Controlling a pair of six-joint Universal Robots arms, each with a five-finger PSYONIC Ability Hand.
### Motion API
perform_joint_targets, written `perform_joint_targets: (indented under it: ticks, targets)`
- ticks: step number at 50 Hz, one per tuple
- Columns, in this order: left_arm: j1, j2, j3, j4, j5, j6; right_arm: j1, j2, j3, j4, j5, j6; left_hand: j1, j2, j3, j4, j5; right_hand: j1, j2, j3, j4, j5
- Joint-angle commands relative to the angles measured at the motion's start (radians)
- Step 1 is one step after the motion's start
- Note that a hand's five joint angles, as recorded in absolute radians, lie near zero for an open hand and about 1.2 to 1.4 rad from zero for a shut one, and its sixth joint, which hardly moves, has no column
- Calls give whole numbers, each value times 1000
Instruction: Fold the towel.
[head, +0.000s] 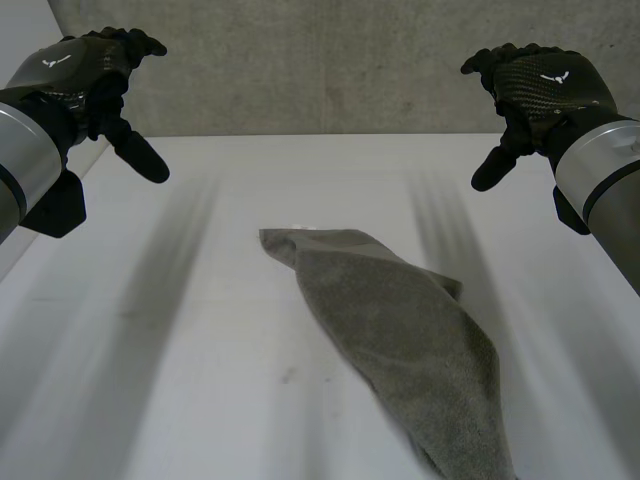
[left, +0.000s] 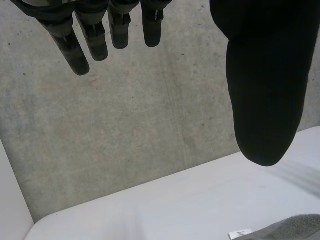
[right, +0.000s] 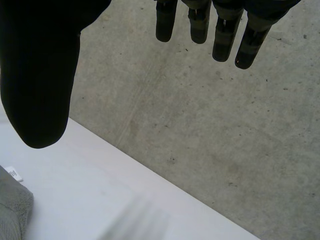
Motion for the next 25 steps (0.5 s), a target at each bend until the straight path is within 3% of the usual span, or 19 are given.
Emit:
perform_joint_targets:
  ticks: [1,7,15,17,25]
  targets:
    - [1,-4,-10,1,2,2,0,1,-5,6,0,-12,5,11,9,8,-23,-6,5,7,0,-54]
    - [-1,-38,-27,41,34,6,-2,3,-4,39,20,-66,20,26,23,23,-9,-6,5,7,0,-54]
    - [-22,-194,-59,186,199,12,-15,4,108,43,23,-35,43,49,47,46,15,-6,5,7,0,-54]
    - [-57,-280,-47,209,265,14,-17,4,143,43,22,-16,55,61,58,58,27,-6,5,7,0,-54]
    - [-160,-520,71,247,353,79,-80,4,326,34,2,43,58,64,62,61,30,-6,5,7,0,-54]
